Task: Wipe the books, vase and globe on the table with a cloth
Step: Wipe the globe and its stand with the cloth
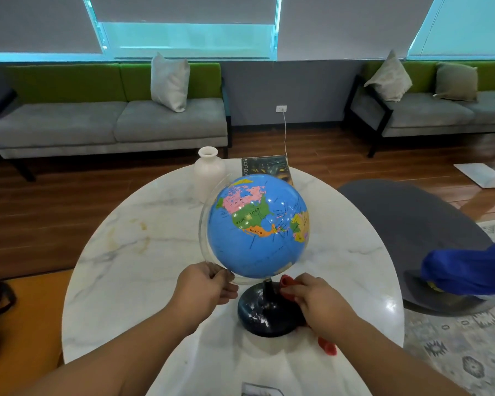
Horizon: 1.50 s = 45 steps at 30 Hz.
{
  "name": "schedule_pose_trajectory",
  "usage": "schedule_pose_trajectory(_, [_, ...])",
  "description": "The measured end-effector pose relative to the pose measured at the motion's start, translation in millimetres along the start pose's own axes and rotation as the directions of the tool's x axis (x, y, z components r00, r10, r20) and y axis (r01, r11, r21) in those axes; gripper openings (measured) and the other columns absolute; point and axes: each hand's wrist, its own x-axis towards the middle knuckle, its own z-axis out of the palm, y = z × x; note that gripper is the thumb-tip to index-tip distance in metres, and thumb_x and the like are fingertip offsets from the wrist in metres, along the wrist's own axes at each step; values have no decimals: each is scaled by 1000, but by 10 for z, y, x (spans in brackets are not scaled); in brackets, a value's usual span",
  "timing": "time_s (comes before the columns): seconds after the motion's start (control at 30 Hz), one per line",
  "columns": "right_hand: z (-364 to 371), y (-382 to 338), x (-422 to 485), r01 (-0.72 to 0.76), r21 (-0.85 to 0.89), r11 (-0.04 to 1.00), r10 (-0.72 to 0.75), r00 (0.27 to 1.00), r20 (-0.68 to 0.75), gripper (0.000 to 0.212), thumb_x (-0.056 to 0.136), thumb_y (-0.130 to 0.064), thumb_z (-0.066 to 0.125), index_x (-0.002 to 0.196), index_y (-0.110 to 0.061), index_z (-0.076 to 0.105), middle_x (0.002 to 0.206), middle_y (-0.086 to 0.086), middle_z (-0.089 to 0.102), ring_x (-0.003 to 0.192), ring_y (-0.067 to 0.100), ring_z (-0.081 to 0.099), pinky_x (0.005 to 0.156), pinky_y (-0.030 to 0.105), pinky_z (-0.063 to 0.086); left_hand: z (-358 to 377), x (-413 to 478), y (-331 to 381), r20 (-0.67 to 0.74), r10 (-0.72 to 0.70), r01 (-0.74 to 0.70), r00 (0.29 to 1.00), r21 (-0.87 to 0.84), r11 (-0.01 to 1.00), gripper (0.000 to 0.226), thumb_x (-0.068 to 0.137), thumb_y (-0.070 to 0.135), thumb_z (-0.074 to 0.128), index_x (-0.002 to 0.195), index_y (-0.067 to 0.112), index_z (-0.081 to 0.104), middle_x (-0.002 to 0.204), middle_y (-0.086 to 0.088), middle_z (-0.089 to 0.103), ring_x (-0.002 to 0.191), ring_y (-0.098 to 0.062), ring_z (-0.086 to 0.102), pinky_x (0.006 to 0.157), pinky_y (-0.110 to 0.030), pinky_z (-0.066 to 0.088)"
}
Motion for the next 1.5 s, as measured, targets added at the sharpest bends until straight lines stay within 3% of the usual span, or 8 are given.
schedule_pose_trajectory(0.33, [-29,70,193,-90,-20,996,91,995,45,37,98,-29,46,131,-44,53,124,-4,48,116,21,48,96,27,41,-18,-2,-25,-15,12,-12,1000,-11,1000,16,93,12,58,89,-2,65,73,-12,74,68,-22,73,61,-25,56])
schedule_pose_trajectory(0.5, [26,-1,82,57,6,998,-57,998,17,38,99,-24,41,131,-41,54,127,-9,48,115,18,45,96,24,39,-40,11,-29,-27,10,-10,1000,-28,1000,16,93,13,59,90,-2,64,71,-12,74,68,-22,73,62,-26,57])
schedule_pose_trajectory(0.63, [14,131,25,-70,20,997,70,997,-33,37,100,-29,40,130,-43,54,119,-9,50,111,15,47,91,23,41,-22,-7,-38,-29,13,-14,999,-41,999,16,93,12,60,88,-2,63,72,-13,73,68,-22,73,58,-22,55])
schedule_pose_trajectory(0.8, [107,-58,-233,182,69,981,-177,982,-62,36,96,-26,45,125,-41,60,123,-9,52,110,16,49,88,18,39,-19,-5,-40,-37,30,-31,999,-26,999,16,93,14,60,88,-1,64,72,-13,73,67,-20,73,57,-21,55])
schedule_pose_trajectory(0.97, [137,65,-325,58,52,997,-47,978,-202,37,96,-24,46,124,-43,60,120,-12,53,104,16,51,86,21,44,5,9,-40,-34,14,-16,999,-37,999,16,92,13,61,87,-2,64,71,-13,73,66,-21,72,56,-21,55])
schedule_pose_trajectory(1.13, [241,-50,-481,267,70,961,-257,958,-129,40,82,-28,46,116,-45,58,114,-16,59,90,13,57,68,24,54,-12,27,-34,-34,0,-2,999,-50,999,16,92,13,61,88,-2,64,70,-13,73,66,-22,73,57,-23,54])
schedule_pose_trajectory(1.27, [237,52,-451,115,95,989,-82,951,-300,39,87,-17,56,115,-44,64,113,-18,57,91,12,54,72,16,48,14,31,-51,-27,-3,1,1000,-47,999,15,93,13,59,87,0,64,70,-12,73,67,-22,73,60,-26,55])
schedule_pose_trajectory(1.5, [225,-6,-499,246,59,968,-223,940,-258,36,82,-27,58,112,-47,61,113,-21,57,85,8,55,68,17,50,1,35,-58,-33,-9,7,999,-56,998,15,94,12,57,89,-1,63,72,-14,73,67,-23,73,60,-26,56])
